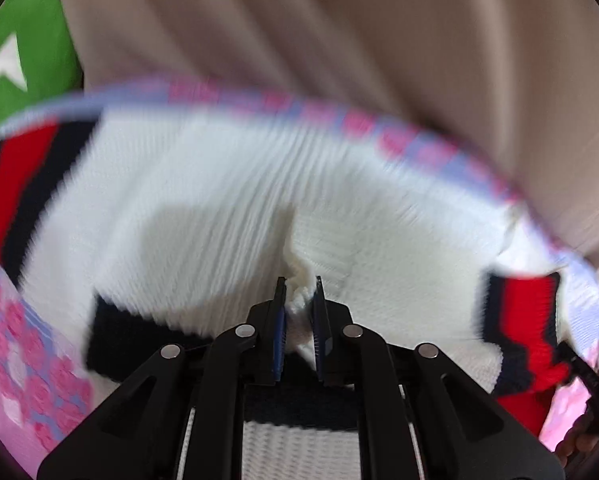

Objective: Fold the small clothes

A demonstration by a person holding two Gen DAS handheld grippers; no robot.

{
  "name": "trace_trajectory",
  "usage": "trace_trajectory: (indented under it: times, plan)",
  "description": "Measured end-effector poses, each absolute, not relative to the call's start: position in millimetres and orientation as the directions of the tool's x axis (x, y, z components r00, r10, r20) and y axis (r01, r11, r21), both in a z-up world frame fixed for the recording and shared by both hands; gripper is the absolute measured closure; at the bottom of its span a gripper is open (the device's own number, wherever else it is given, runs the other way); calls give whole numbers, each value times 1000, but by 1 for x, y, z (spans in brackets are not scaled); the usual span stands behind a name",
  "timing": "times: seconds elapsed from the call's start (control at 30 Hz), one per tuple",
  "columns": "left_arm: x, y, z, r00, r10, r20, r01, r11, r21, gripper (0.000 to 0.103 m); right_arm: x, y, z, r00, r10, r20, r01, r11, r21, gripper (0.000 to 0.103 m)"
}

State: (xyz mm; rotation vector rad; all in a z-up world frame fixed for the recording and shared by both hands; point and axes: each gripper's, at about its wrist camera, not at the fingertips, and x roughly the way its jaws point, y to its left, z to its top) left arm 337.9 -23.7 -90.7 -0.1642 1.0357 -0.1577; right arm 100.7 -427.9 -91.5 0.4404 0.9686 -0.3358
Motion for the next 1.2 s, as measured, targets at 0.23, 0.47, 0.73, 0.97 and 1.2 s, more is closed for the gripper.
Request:
trace_trajectory:
  times: [0.23, 0.47, 0.73, 0.97, 1.2]
  plan:
    - [332, -24, -97, 519, -223, -825, 37, 970, -239, 92, 76, -429, -30, 606, -192, -772, 511, 838, 192, 84]
    - [334, -32, -101, 518, -205, -830, 40, 975, -217, 92, 105, -401, -71, 531, 3, -848, 304, 933, 194, 86]
    - [317, -8, -86, 509, -265, -819, 41, 958, -285, 89, 97, -429, -32, 593, -82, -801, 376, 908, 185, 48]
    - [343, -15, -86, 471, -326, -819, 24, 934, -358, 68, 190, -465, -58, 507, -48, -861, 365, 917, 163, 42]
    - [345, -15, -52, 563, -338, -754, 94, 933, -348, 96, 162, -484, -14, 724, -6, -690, 355, 861, 364, 94]
